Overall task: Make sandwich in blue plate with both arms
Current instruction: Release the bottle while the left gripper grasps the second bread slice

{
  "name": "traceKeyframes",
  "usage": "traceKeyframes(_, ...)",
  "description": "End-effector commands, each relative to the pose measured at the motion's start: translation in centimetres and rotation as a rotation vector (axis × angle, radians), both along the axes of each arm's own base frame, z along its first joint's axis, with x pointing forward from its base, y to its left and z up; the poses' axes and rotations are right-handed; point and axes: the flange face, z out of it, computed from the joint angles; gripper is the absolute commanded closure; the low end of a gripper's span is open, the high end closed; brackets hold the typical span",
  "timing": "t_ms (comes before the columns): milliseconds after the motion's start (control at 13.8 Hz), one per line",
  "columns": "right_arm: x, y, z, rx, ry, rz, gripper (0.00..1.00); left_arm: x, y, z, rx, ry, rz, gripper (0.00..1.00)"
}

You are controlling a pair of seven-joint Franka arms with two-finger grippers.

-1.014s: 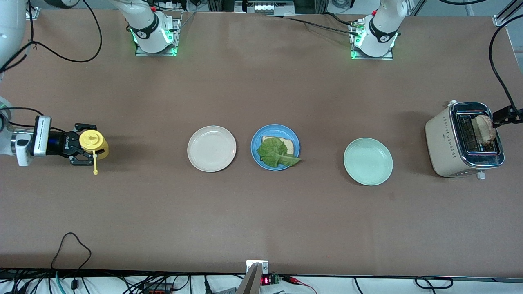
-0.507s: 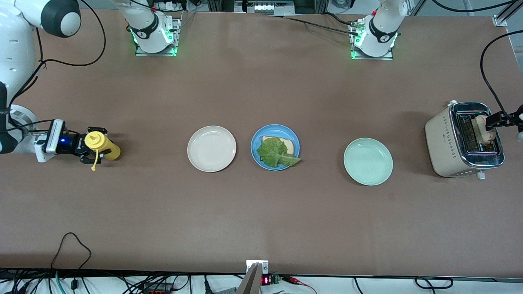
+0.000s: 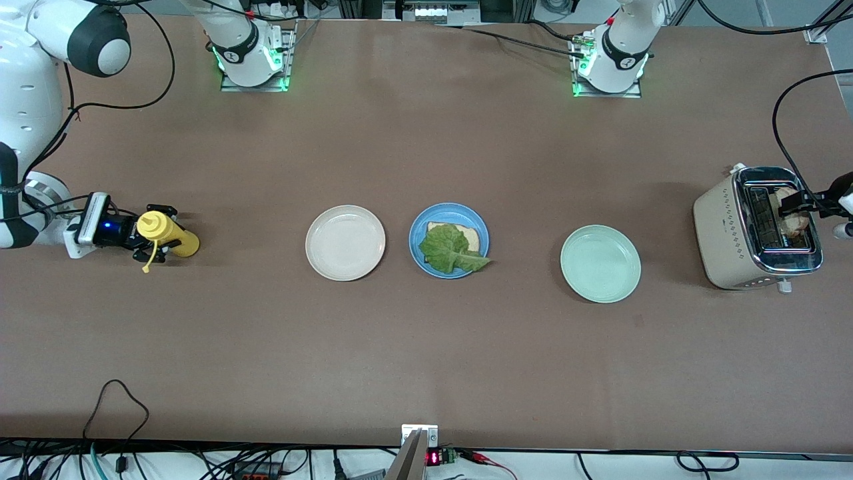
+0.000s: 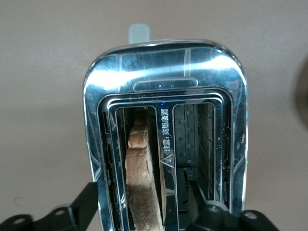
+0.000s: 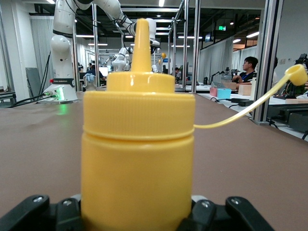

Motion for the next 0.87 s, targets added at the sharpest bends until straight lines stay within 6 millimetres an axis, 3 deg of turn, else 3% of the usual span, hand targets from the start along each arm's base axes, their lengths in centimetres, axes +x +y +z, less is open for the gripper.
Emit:
traceKeyframes(0,0.0,-0.6,-0.6,0.052,-0.033,-0.010,0.68,-0.3,0.2,-0.3,-0.027,0.016,0.000,0.74)
traceKeyframes(72,-0.1,-0.6,-0.7,0.056,-0.035,-0.010,0.60,-0.7,0.1,-0.4,-0.039,0.047,0.009,0.85)
traceKeyframes(362,-0.4,-0.9,-0.9,0.055,-0.032,-0.016,0.28,-0.6,-0.1,-0.3,-0.044,0.062,0.018,0.99)
traceKeyframes(434,-0.4,-0.9,-0.9,0.054,-0.031,-0.015,0.06,-0.6,0.0,-0.2,-0.043,0.059,0.018,0.99)
traceKeyframes(507,-0.2,-1.3,-0.6,0.048,-0.039,-0.016,0.00,-0.4,-0.1,0.3,-0.040,0.051,0.015,0.99)
traceKeyframes(796,-0.5,-3.9,0.6,0.006,-0.040,-0.008,0.00,0.6,0.3,5.5,-0.033,0.054,0.007,0.99)
